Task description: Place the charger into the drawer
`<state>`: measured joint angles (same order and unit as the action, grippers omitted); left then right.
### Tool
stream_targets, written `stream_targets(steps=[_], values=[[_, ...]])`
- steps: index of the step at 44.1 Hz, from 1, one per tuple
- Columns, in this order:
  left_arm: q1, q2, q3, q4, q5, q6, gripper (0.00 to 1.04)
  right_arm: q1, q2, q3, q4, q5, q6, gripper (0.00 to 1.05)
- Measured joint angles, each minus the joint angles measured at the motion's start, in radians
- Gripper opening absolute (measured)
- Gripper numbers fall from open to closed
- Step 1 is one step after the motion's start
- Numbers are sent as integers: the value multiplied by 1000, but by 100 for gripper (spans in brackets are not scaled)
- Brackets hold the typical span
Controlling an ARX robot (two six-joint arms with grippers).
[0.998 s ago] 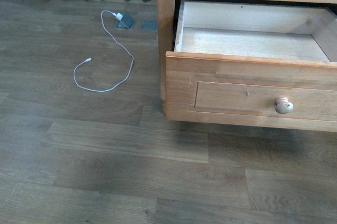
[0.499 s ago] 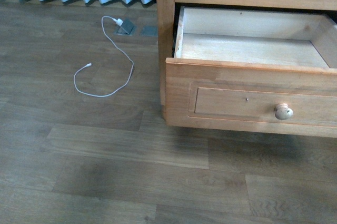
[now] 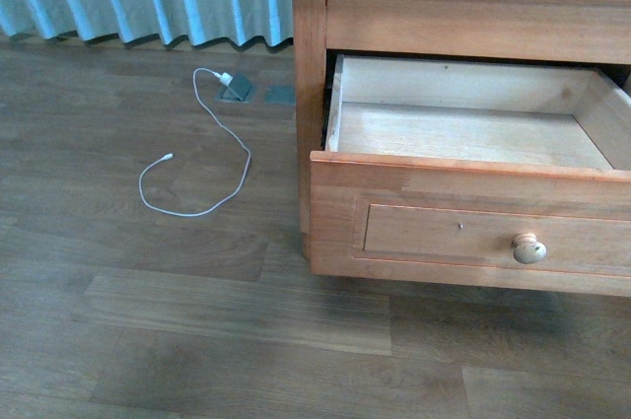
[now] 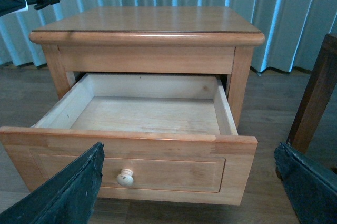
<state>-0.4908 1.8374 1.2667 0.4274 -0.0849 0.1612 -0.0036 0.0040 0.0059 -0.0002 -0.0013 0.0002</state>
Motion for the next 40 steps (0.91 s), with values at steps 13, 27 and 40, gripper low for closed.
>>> stream_targets(steps=[13,27,40], values=[[-78,-9,-81,-8,36,25,40,0,0,0,0,0,0,96],[-117,262,47,-33,40,11,40,0,0,0,0,0,0,96],[-118,396,185,-69,25,-12,53,0,0,0,0,0,0,96]])
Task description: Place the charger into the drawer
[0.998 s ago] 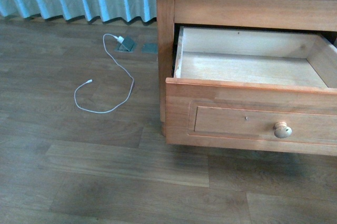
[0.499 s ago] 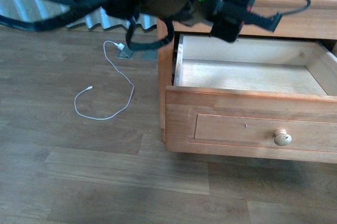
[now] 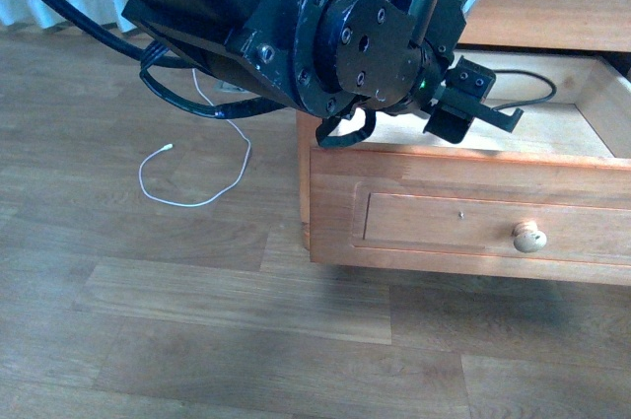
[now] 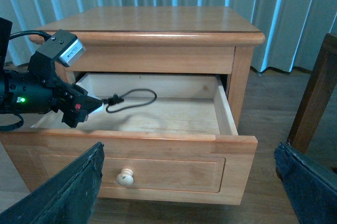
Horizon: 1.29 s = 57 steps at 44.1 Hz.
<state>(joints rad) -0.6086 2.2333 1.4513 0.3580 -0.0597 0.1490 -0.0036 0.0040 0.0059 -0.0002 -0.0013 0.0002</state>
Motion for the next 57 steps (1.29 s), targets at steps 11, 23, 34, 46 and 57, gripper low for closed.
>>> stream_targets(steps=[11,23,34,46,57], values=[[2,-22,-24,58,-58,0,94,0,0,0,0,0,0,96],[59,-245,-173,114,-209,-2,99,0,0,0,0,0,0,96],[124,-558,-375,134,-264,5,99,0,0,0,0,0,0,96],[117,-999,-647,109,-439,16,99,0,0,0,0,0,0,96],[71,-1379,-840,-35,-701,-26,99,0,0,0,0,0,0,96]])
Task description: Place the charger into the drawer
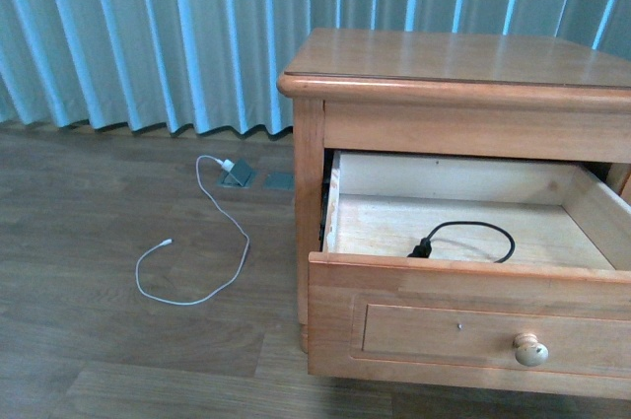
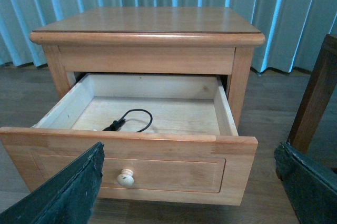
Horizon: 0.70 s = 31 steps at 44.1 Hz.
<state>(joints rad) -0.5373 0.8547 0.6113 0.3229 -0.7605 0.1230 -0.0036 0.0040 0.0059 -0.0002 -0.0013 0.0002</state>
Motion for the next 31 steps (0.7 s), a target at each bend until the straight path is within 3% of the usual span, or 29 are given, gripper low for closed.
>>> stream_targets(steps=[13,17,26,27,29,31], values=[[-57,-399,-151,-332,-276,-177,99,0,0,0,0,0,0,96],[-27,-475,-198,-403,-281,-274,99,0,0,0,0,0,0,96],[-22,-477,-203,-404,-277,-320,99,0,0,0,0,0,0,96],[-20,-478,-204,-404,-270,-320,98,0,0,0,0,0,0,96],[52,-523,-225,-401,-29,-262,89,0,0,0,0,-1,0,96],[113,-559,-255,-399,137,-224,82,0,0,0,0,0,0,96]])
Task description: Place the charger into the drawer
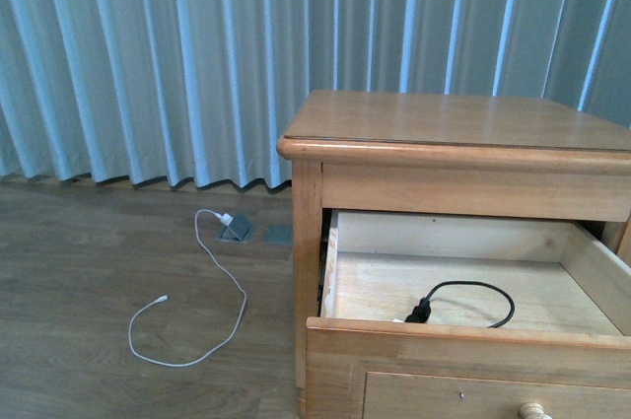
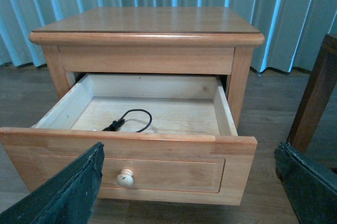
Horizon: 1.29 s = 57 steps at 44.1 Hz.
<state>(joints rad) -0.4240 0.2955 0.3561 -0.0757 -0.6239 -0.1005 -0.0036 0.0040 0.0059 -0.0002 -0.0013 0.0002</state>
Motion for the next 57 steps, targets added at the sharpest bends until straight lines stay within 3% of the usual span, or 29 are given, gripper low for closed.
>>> stream_targets(steps=[2,4,7,14,17,21,57], values=[[74,-43,-38,8,189,40,71,0,0,0,0,0,0,96],[128,-69,-71,15,309,61,61,0,0,0,0,-1,0,96],[172,-93,-108,21,386,75,48,0,0,0,0,0,0,96],[257,-144,-174,38,463,86,18,0,0,0,0,0,0,96],[369,-169,-202,39,599,89,4,0,0,0,0,0,0,96],[418,-191,-230,48,612,93,4,0,0,0,0,0,0,96],[420,-292,-344,70,621,93,4,1,0,0,0,0,0,96]])
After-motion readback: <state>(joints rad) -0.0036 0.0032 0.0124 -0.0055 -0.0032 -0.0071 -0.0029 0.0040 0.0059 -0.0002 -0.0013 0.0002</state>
